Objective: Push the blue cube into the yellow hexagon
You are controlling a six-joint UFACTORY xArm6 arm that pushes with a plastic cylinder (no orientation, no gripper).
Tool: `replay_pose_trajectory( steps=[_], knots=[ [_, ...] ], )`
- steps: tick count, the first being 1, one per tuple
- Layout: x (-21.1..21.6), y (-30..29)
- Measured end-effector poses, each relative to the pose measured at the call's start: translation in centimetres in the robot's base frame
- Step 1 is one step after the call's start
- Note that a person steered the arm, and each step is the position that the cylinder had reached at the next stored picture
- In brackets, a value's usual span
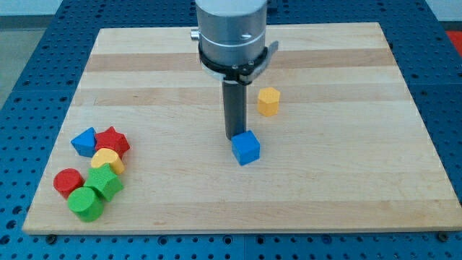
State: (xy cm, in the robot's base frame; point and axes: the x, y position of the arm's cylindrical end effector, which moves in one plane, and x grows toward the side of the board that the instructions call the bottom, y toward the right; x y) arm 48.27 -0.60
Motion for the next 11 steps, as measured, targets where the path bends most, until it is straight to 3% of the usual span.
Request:
replay_pose_trajectory(
  steps=[3, 5, 8, 11],
  knots=[
    [1.2, -0.7],
    [1.0, -5.0],
    [6.6, -5.3],
    [8.0, 0.2]
  ],
)
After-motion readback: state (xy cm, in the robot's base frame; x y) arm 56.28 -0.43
